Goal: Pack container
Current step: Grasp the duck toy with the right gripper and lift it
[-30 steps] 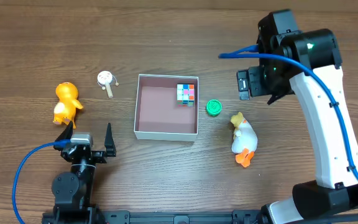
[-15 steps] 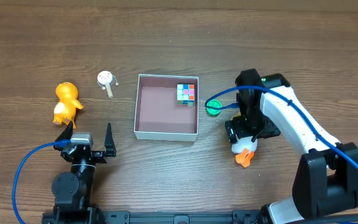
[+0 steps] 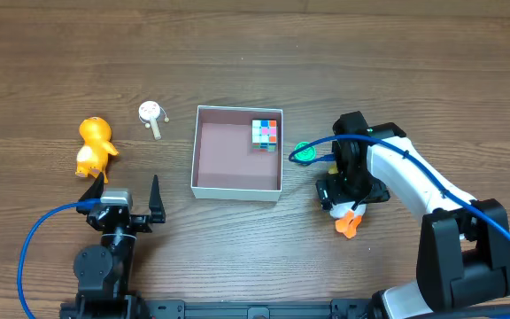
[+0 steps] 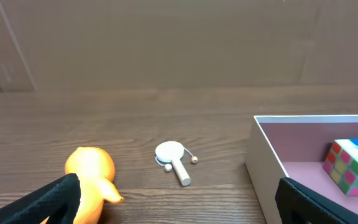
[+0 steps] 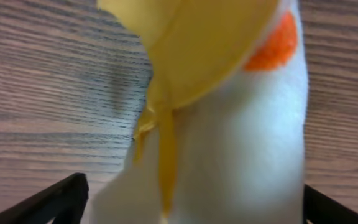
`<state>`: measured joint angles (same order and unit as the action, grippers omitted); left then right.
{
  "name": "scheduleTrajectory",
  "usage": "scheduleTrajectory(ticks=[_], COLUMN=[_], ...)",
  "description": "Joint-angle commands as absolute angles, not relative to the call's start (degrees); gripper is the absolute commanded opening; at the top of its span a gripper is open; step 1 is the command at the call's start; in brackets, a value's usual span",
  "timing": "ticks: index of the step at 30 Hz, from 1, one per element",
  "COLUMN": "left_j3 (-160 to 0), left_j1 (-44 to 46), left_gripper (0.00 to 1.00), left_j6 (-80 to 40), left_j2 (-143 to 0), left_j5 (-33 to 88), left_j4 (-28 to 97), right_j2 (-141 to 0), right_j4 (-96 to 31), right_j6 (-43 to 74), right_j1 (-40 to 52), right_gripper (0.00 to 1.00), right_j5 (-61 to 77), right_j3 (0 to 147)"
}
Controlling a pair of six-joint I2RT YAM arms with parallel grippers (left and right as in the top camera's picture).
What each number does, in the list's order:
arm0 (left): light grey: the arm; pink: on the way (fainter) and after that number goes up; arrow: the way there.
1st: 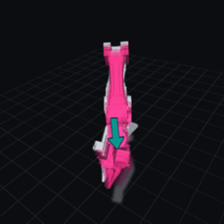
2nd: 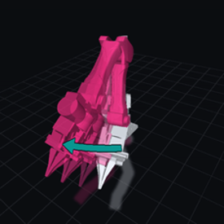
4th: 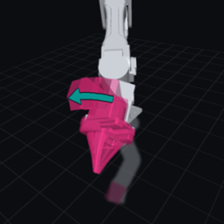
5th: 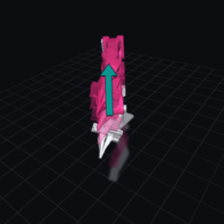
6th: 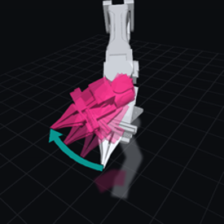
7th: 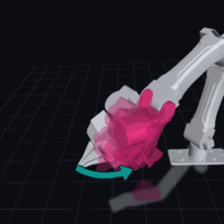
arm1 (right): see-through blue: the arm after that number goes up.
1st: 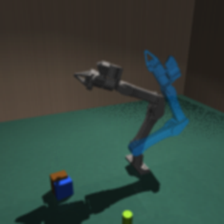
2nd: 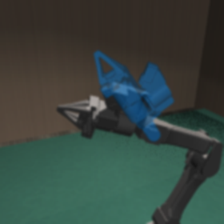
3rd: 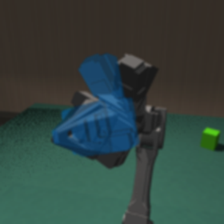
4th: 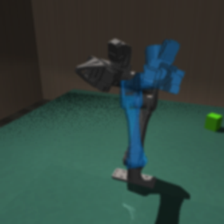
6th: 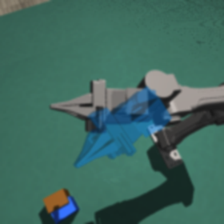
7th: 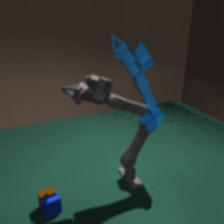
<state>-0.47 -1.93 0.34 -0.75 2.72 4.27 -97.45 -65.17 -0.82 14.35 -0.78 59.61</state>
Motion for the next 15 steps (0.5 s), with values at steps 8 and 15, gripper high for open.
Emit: scheduleTrajectory(ticks=[8,15], left_j3=[-0.3,-0.3], left_j1=[-2.3,-2.3], left_gripper=[1.00,1.00], left_j6=[0.9,0.9], left_j2=[-0.3,-0.3], left_j5=[2.5,2.5], left_j4=[4.3,4.3], right_j2=[-97.1,-97.1], right_j4=[-62.8,-66.8], right_j6=[0.1,0.2], right_j1=[14.4,14.7], right_gripper=[0.63,0.52], right_j5=[-0.3,1.3], right_j3=[62.6,86.4])
